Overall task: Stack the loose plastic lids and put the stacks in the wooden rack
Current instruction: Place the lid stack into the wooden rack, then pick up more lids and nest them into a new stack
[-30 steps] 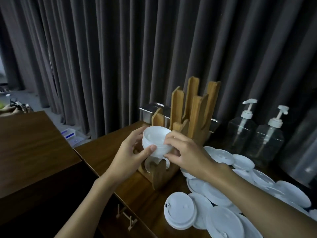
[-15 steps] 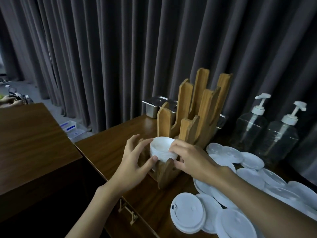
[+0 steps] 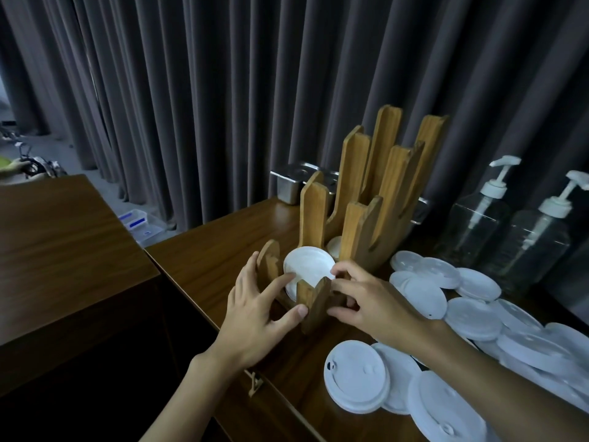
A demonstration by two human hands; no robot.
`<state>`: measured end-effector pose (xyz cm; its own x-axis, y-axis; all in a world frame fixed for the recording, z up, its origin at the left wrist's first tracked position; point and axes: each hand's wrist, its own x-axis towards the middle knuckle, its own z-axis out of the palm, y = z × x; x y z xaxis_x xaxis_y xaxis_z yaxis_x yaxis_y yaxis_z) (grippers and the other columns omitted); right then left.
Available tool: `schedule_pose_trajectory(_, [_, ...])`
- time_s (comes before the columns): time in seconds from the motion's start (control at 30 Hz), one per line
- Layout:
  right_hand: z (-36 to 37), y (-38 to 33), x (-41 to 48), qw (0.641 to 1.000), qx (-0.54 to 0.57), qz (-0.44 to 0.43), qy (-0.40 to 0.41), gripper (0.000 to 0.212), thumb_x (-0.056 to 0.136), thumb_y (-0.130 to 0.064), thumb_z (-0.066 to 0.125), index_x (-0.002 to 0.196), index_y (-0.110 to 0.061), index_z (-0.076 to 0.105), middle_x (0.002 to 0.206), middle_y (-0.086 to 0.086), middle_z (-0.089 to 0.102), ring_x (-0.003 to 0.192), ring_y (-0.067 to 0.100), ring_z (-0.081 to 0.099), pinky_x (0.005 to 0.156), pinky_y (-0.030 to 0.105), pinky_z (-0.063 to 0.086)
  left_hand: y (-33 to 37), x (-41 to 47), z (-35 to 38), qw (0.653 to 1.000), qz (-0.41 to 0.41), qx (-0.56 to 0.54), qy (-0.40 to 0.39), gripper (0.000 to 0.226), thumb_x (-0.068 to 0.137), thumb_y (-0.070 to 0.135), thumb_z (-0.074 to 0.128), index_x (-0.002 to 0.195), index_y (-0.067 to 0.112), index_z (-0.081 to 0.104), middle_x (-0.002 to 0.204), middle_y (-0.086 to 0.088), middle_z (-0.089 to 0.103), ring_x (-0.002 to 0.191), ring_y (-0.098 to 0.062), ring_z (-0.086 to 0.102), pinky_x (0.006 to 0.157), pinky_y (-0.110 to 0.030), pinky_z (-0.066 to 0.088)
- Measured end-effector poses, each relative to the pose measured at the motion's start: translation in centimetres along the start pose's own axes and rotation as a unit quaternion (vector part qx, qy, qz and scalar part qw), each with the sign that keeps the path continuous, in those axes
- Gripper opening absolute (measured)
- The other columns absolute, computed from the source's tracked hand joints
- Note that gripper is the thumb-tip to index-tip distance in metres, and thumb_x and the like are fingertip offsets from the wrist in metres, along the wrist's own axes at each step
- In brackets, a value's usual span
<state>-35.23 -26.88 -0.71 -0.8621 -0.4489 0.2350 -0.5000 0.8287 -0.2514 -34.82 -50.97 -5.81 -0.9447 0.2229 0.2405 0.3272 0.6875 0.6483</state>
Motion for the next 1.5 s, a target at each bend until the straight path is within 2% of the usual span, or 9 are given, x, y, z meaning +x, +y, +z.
schedule_pose_trajectory(0.3, [0.2,0.0,-1.1,0.997,0.066,0.038,0.018,0.057,0.087,-0.036,0.076,0.139,-0.030,0.054,0.140,-0.030,0.036,0.096,0.001,0.057,0.081,0.023,0.058,0.6,-1.1,-0.2,1.000,0.005,0.012,0.005,0.078,0.076,0.092,0.030,0.148,0.064,0.023,0.164,0.019,-0.025,0.155,-0.015,-0.017,0.124,-0.054,0.007])
schedule_pose_trajectory(0.47, [-0.8,0.2,-3.7,0.997,0.052,0.046,0.022,0.045,0.089,-0.038,0.074,0.131,-0.032,0.058,0.119,-0.036,0.036,0.098,-0.002,0.054,0.078,0.021,0.056,2.0,-3.6,0.4,0.993,0.061,0.019,0.102,0.074,0.082,0.083,0.042,0.143,0.041,0.042,0.156,0.011,0.013,0.148,-0.020,0.016,0.117,-0.045,0.028])
schedule_pose_trajectory(0.53, [-1.3,0.5,-5.2,0.997,0.052,0.059,0.013,0.043,0.090,-0.040,0.072,0.130,-0.032,0.060,0.123,-0.031,0.042,0.104,-0.003,0.054,0.085,0.023,0.055,2.7,-5.0,1.4,0.989,0.095,0.005,0.117,0.068,0.084,0.081,0.045,0.136,0.037,0.046,0.145,0.010,0.028,0.135,-0.014,0.031,0.108,-0.040,0.042])
schedule_pose_trajectory(0.63, [-2.3,0.7,-7.4,0.996,0.045,0.071,-0.002,0.042,0.091,-0.045,0.069,0.131,-0.035,0.059,0.130,-0.023,0.049,0.119,-0.003,0.045,0.101,0.027,0.046,4.0,-7.0,3.4,0.987,0.129,-0.021,0.095,0.063,0.086,0.082,0.044,0.132,0.039,0.045,0.133,0.015,0.036,0.121,-0.006,0.039,0.096,-0.033,0.050])
schedule_pose_trajectory(0.73, [-3.7,1.1,-10.1,0.995,0.018,0.094,-0.022,0.047,0.087,-0.059,0.065,0.130,-0.043,0.055,0.128,-0.028,0.047,0.123,-0.002,0.039,0.105,0.032,0.039,4.8,-8.0,5.8,0.988,0.144,-0.019,0.051,0.068,0.083,0.083,0.051,0.136,0.043,0.038,0.137,0.017,0.034,0.126,-0.006,0.037,0.101,-0.035,0.049])
schedule_pose_trajectory(0.9, [-4.8,1.6,-14.8,0.985,-0.073,0.134,-0.086,0.087,0.065,-0.086,0.048,0.143,-0.053,0.033,0.133,-0.037,0.028,0.129,-0.003,0.024,0.101,0.026,0.023,5.5,-6.7,7.9,0.992,0.118,0.035,-0.013,0.094,0.071,0.093,0.045,0.147,0.047,0.017,0.159,0.013,0.014,0.146,-0.015,0.019,0.117,-0.037,0.031])
schedule_pose_trajectory(1.1, [-4.4,1.0,-16.8,0.973,-0.128,0.143,-0.125,0.095,0.067,-0.076,0.064,0.147,-0.052,0.020,0.140,-0.029,0.030,0.130,0.004,0.026,0.097,0.025,0.018,5.6,-5.7,8.9,0.990,0.127,0.055,-0.017,0.093,0.071,0.090,0.046,0.148,0.046,0.018,0.153,0.017,0.032,0.141,-0.010,0.026,0.117,-0.038,0.029])
schedule_pose_trajectory(1.33, [-3.7,0.7,-17.2,0.982,-0.081,0.156,-0.068,0.080,0.078,-0.053,0.067,0.148,-0.050,0.027,0.135,-0.028,0.039,0.120,-0.002,0.033,0.105,0.024,0.023,5.1,-5.7,9.0,0.989,0.146,0.007,0.001,0.085,0.074,0.088,0.051,0.143,0.045,0.029,0.144,0.023,0.043,0.131,-0.003,0.038,0.103,-0.030,0.042])
schedule_pose_trajectory(1.5, [-3.2,1.4,-17.5,0.981,-0.092,0.159,-0.063,0.079,0.077,-0.066,0.064,0.147,-0.047,0.032,0.145,-0.026,0.031,0.127,0.001,0.027,0.099,0.023,0.016,5.5,-5.9,8.5,0.988,0.145,-0.049,0.013,0.078,0.074,0.084,0.057,0.138,0.047,0.033,0.129,0.038,0.036,0.118,0.009,0.038,0.095,-0.028,0.048])
